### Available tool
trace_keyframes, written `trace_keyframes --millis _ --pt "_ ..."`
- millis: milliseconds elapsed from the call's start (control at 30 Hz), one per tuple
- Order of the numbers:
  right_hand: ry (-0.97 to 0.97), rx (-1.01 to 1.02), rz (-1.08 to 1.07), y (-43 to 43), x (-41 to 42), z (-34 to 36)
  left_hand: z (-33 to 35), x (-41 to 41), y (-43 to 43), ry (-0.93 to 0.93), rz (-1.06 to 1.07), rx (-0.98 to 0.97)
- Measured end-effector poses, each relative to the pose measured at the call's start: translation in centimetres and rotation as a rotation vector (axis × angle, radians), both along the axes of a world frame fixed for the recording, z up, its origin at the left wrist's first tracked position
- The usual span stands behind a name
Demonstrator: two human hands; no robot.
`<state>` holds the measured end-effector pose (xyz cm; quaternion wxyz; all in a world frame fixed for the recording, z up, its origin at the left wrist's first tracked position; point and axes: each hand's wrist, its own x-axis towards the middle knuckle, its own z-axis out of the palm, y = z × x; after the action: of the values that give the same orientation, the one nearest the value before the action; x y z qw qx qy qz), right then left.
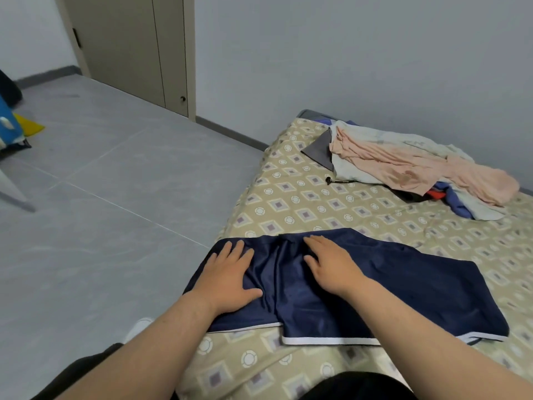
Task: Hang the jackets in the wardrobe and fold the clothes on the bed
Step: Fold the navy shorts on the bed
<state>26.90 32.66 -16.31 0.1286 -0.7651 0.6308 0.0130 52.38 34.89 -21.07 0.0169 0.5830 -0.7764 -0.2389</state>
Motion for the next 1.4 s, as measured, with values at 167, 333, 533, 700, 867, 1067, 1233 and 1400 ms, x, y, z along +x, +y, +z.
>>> trace_keyframes --millis 167,333,533,700,867,1067,1233,1400 --pt "-0.001 0.037 0.051 -3.0 2.1 -0.2 -1.6 -2.6 -0.5 -0.042 -0.074 -0.307" --pt "-0.164 0.155 0.022 -5.0 2.4 -0.5 -1.3 -2.5 -3.7 0.076 0.108 -0.385" --pt "-0.057 0.141 0.073 -5.6 0.9 -1.0 -1.1 -2.0 -7.6 0.114 0.276 -0.420" --pt "-0.151 0.016 0.164 -5.8 1.0 -1.5 -0.5 -3.2 -6.2 0.127 0.233 -0.644" --pt "-0.191 -0.021 0.099 -6.0 2.1 -2.1 -1.7 -2.3 -2.5 0.005 -0.052 -0.128" --pt "-0.203 -0.090 -0.023 -7.9 3.1 -1.5 -2.0 -1.7 -1.8 0.008 -0.085 -0.135" --pt "-0.378 0.062 -0.085 -8.5 3.2 -0.9 -1.7 -1.1 -1.2 0.075 -0.088 -0.130" --pt "-0.191 0.002 -0.283 -8.0 -5.5 -0.7 0.1 -1.8 -4.9 0.299 0.117 -0.346"
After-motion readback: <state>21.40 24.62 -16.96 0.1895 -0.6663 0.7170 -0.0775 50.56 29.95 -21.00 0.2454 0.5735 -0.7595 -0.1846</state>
